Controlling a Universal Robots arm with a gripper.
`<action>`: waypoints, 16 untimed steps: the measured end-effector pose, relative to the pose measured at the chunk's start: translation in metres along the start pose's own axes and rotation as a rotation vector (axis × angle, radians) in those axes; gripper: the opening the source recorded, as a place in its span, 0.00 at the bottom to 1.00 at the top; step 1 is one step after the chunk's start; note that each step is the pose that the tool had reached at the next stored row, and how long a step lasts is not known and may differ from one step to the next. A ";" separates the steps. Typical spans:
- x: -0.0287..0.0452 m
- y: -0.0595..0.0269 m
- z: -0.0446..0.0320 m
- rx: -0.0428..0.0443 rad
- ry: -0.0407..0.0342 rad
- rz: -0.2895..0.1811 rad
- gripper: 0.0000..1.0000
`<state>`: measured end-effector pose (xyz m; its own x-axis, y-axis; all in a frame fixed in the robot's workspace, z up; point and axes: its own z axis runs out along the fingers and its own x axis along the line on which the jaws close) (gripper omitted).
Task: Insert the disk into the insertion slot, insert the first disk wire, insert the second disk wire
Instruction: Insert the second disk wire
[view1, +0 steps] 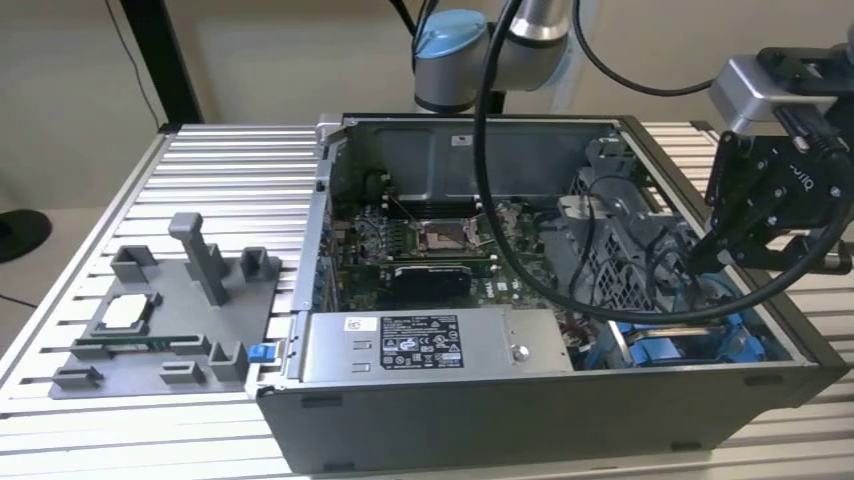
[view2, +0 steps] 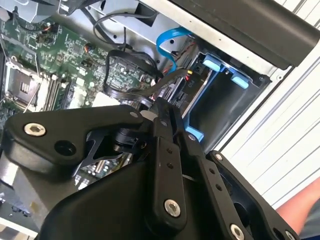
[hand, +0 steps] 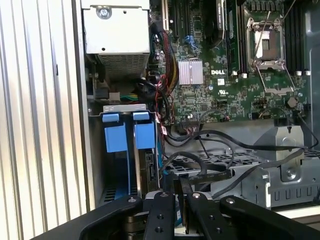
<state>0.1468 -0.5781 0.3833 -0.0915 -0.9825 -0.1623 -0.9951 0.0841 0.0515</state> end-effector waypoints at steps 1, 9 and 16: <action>0.0000 0.0000 0.0000 0.0000 -0.0001 0.000 0.00; 0.0011 0.0011 0.0059 0.0012 0.0027 0.006 0.00; 0.0029 0.0075 0.0075 0.0015 0.0048 0.006 0.00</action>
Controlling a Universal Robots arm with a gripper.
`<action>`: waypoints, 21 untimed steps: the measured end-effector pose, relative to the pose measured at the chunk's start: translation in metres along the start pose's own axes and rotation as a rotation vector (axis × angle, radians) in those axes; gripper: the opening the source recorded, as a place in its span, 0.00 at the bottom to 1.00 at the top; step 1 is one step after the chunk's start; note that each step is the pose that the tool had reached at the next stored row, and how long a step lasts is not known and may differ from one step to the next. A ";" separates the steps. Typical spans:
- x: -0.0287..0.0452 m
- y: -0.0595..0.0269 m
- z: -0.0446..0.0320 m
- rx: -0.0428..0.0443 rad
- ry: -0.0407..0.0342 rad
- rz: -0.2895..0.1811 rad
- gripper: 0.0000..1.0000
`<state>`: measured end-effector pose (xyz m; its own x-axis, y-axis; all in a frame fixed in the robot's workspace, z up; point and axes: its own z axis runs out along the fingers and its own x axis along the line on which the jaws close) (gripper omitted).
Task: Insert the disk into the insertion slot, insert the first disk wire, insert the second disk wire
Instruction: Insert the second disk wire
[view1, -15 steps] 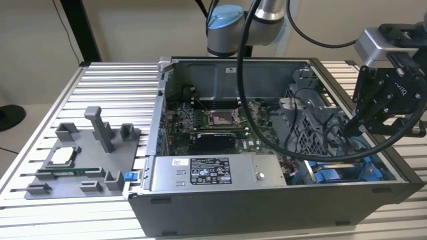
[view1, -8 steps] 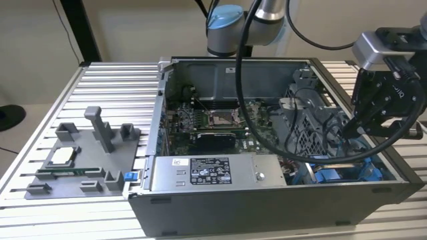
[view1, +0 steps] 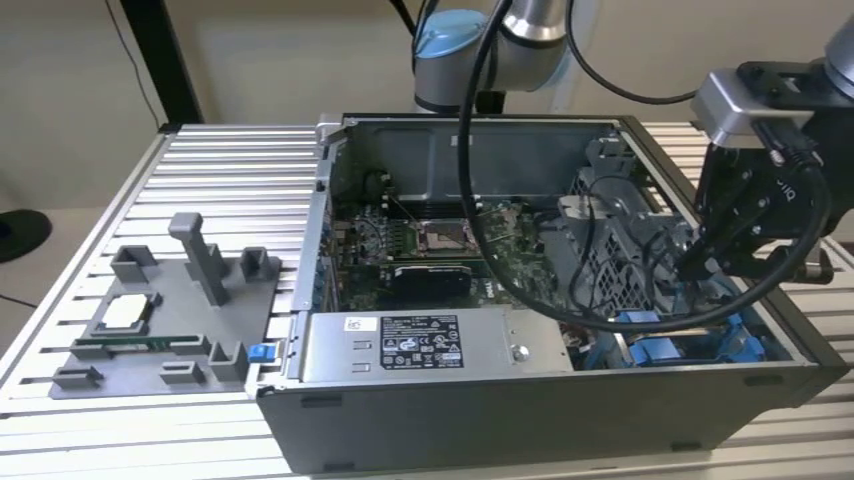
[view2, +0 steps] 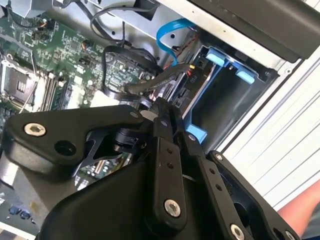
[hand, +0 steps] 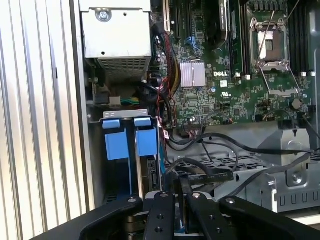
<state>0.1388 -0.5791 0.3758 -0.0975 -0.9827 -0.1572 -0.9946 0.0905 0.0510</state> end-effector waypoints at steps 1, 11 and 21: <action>0.0009 0.0008 0.0001 0.0000 -0.0002 0.000 0.00; 0.0091 0.0023 0.0064 0.0002 0.0022 0.000 0.00; 0.0177 0.0012 0.0189 0.0078 0.0020 -0.004 0.00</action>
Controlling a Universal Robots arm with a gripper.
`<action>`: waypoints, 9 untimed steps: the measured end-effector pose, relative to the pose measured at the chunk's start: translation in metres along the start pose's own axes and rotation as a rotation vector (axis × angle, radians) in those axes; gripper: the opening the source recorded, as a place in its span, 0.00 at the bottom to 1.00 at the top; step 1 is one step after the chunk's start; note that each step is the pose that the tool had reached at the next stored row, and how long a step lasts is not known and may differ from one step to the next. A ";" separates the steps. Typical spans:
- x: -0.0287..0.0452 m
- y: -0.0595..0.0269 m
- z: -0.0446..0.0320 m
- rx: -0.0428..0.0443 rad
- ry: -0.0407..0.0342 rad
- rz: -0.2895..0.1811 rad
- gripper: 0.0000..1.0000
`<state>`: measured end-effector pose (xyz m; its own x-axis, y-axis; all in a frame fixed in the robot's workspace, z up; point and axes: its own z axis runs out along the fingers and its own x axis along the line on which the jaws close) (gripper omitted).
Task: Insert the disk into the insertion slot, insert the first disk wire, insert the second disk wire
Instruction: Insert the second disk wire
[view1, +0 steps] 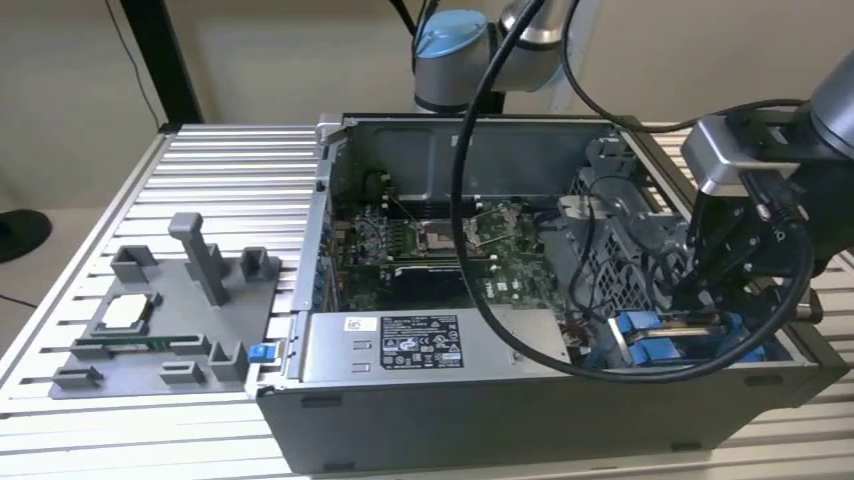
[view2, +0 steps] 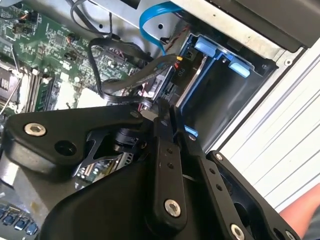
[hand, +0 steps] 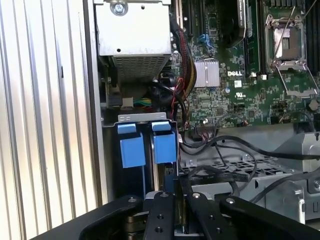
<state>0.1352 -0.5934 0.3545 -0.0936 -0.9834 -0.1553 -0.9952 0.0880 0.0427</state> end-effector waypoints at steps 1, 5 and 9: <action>0.0003 -0.0001 0.0007 0.0031 -0.0002 -0.001 0.00; 0.0009 -0.0003 0.0018 0.0124 -0.0007 -0.005 0.00; 0.0010 -0.0002 0.0020 0.0127 -0.0010 -0.005 0.00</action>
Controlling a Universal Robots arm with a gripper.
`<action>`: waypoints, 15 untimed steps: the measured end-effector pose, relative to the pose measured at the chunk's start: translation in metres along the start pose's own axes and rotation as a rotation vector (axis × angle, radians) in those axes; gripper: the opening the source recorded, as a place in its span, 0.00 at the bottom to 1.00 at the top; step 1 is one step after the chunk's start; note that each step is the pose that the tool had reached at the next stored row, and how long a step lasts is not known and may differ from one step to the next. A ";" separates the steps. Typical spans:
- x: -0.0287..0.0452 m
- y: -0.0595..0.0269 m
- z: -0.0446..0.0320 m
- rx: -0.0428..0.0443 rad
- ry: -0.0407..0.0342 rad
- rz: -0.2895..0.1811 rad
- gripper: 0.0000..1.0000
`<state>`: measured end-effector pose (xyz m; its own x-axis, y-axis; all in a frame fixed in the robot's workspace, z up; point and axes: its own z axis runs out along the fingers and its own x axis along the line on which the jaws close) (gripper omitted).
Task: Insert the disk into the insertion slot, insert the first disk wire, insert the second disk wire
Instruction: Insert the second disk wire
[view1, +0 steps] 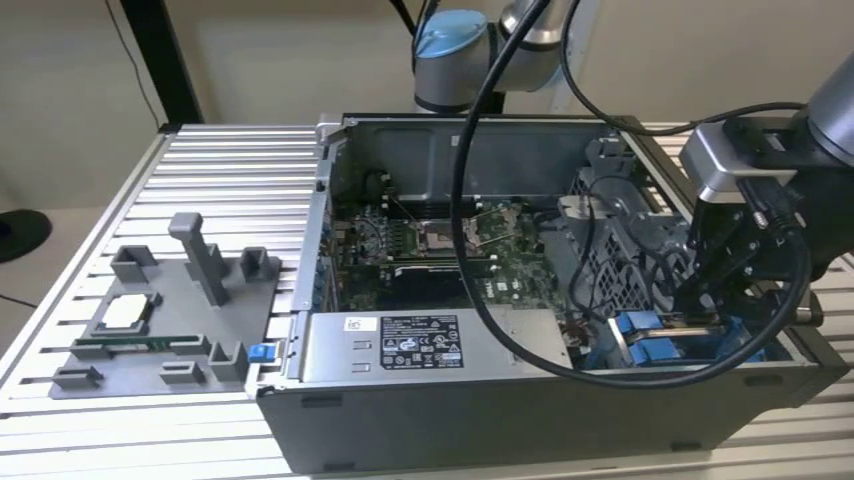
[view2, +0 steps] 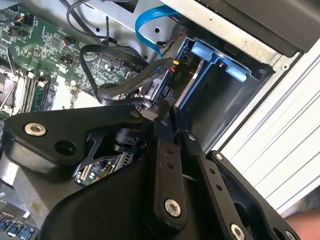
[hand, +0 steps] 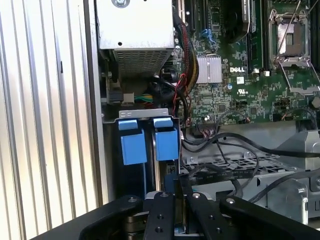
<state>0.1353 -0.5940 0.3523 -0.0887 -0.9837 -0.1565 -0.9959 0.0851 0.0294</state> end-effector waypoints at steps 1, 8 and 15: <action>0.0000 0.0000 0.0000 0.0000 0.0000 0.000 0.00; 0.0000 0.0000 0.0001 0.0013 -0.0001 0.000 0.00; 0.0001 0.0000 0.0009 0.0262 0.0003 -0.004 0.00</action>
<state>0.1352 -0.5940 0.3514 -0.0846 -0.9841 -0.1563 -0.9964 0.0852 0.0030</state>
